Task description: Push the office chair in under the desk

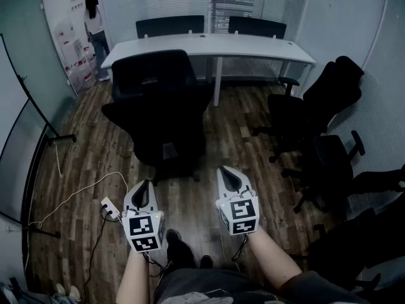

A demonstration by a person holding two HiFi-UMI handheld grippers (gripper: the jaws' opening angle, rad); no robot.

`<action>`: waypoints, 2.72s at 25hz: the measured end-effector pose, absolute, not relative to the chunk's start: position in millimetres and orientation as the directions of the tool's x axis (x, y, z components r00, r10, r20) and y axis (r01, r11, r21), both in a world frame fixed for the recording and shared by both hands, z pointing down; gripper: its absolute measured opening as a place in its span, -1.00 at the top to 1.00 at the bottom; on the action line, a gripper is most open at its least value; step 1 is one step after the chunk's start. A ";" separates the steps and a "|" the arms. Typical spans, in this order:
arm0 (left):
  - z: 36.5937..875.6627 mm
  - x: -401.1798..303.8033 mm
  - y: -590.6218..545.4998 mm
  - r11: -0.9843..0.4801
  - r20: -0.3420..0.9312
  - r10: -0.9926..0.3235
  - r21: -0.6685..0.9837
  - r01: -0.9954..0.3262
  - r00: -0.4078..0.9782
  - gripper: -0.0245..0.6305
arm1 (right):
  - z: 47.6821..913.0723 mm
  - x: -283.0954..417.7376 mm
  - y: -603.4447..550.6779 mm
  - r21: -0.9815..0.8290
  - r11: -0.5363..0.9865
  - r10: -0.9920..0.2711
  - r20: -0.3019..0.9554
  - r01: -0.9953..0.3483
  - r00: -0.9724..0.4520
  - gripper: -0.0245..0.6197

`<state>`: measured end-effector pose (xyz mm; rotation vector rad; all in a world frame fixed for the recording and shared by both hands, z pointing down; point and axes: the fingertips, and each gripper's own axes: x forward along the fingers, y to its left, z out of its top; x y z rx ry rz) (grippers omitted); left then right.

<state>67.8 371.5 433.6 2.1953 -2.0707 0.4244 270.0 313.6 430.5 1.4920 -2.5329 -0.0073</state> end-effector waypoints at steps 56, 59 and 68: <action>425.1 -157.8 101.1 -0.200 0.286 -0.958 -0.625 -0.755 0.017 -0.16 | 445.7 175.8 45.2 0.564 0.285 -0.948 0.286 -0.775 -0.140 0.01; 437.2 -157.3 88.7 -0.243 0.332 -0.943 -0.684 -0.687 0.003 -0.17 | 451.0 177.2 29.4 0.626 0.284 -0.946 0.308 -0.726 -0.104 0.00; 461.0 -164.8 47.3 -0.270 0.374 -0.926 -0.758 -0.594 -0.057 -0.16 | 454.4 186.9 -28.2 0.733 0.262 -0.958 0.278 -0.628 -0.075 0.00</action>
